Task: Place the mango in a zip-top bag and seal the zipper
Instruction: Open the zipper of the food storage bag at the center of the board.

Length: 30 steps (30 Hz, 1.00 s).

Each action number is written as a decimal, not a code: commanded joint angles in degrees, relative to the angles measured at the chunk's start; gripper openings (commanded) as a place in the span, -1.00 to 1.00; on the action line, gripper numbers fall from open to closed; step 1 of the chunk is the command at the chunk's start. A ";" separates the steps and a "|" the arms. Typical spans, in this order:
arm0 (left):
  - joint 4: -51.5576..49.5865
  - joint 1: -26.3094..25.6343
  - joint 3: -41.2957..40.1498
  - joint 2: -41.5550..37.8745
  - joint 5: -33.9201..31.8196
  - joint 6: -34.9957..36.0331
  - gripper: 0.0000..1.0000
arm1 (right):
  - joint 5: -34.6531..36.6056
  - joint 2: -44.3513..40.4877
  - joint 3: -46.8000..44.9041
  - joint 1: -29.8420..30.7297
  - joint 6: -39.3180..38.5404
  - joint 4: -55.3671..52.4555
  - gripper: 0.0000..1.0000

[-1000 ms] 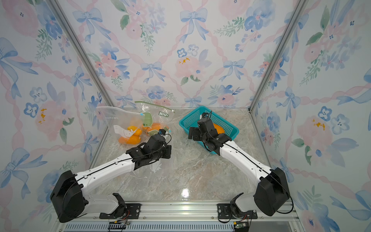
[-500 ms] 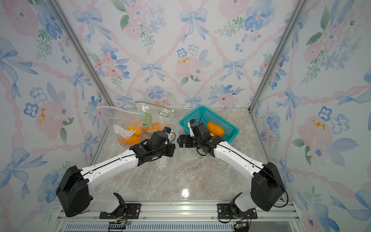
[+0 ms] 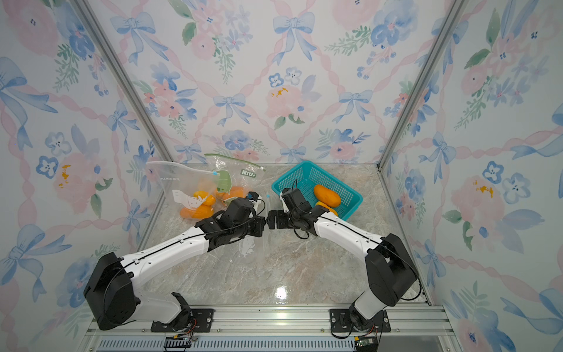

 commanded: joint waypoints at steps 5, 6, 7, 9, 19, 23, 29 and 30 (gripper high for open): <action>4.59 0.75 -1.06 -1.81 -2.32 -1.82 -1.00 | -1.72 4.65 2.92 1.54 1.35 -1.13 1.00; 5.37 0.75 -1.01 -1.78 -2.15 -1.85 -1.00 | -1.79 5.22 3.22 1.74 1.55 -1.37 1.00; 6.11 0.75 -0.98 -2.00 -1.73 -2.01 -1.00 | -1.81 6.02 3.36 1.93 1.82 -1.50 1.00; 7.35 0.75 -0.97 -2.73 -1.17 -2.04 -1.00 | -2.00 7.33 3.69 1.95 2.53 -1.65 1.00; 8.05 4.63 -3.33 -10.25 -3.84 -1.30 -1.00 | 1.83 7.52 2.77 -2.15 2.73 -6.20 0.82; 8.00 6.61 -4.25 -12.09 -4.67 -1.08 -1.00 | 3.77 4.50 -0.10 -5.18 2.44 -6.79 0.60; 8.06 6.87 -3.44 -14.37 -5.56 -0.20 -1.00 | 3.95 3.14 0.44 -6.55 1.05 -7.33 0.55; 8.06 6.85 -3.15 -14.46 -5.32 -0.09 -1.00 | 3.26 3.20 0.70 -6.47 1.09 -6.78 0.55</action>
